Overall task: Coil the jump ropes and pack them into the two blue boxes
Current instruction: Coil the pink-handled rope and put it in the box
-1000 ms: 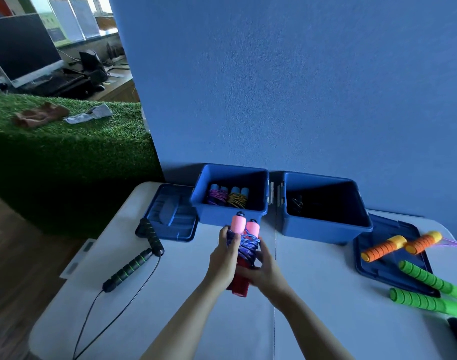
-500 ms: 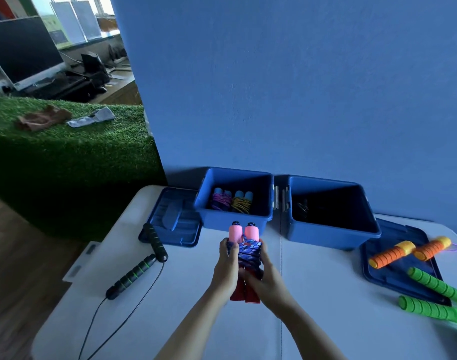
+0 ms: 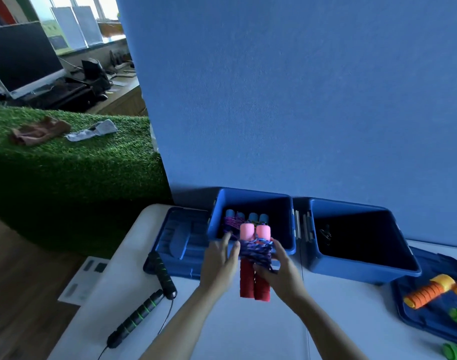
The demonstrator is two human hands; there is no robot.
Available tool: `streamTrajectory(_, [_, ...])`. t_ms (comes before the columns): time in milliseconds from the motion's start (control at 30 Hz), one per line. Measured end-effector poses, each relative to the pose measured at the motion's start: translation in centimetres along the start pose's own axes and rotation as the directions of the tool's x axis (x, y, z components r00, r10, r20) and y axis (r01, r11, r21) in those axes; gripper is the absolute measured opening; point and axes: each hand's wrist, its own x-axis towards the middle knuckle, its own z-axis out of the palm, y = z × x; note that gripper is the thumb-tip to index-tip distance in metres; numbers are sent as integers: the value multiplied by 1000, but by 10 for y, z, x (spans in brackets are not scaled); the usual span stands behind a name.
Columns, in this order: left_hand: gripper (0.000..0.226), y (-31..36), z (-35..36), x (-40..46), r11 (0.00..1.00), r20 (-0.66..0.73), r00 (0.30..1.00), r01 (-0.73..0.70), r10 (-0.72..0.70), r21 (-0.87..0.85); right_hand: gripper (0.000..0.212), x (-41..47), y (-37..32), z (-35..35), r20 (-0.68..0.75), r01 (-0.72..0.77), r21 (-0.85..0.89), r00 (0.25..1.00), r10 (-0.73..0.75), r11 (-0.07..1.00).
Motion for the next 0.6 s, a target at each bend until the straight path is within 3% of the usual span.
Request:
streamTrajectory(67, [63, -12, -8, 28, 990, -104, 993, -32, 46, 136, 75, 22, -10, 1, -62, -6, 33, 998, 8, 999])
streamTrajectory(133, [71, -24, -12, 51, 975, -102, 991, -65, 88, 214, 79, 46, -21, 2, -88, -24, 72, 996, 30, 997])
streamTrajectory(267, [58, -40, -9, 80, 982, 18, 997, -79, 77, 174, 82, 89, -33, 11, -89, -44, 52, 995, 49, 998])
streamTrajectory(467, [74, -57, -5, 98, 974, -64, 989, -121, 136, 190, 75, 143, -19, 40, -6, -125, 67, 992, 126, 990])
streamTrajectory(567, [74, -63, 0, 98, 978, -92, 983, -142, 156, 151, 54, 146, -27, 53, 4, -118, -38, 993, 118, 992])
streamTrajectory(600, [73, -64, 2, 99, 980, -98, 982, -145, 159, 135, 56, 147, -29, 57, 10, -100, -83, 995, 102, 991])
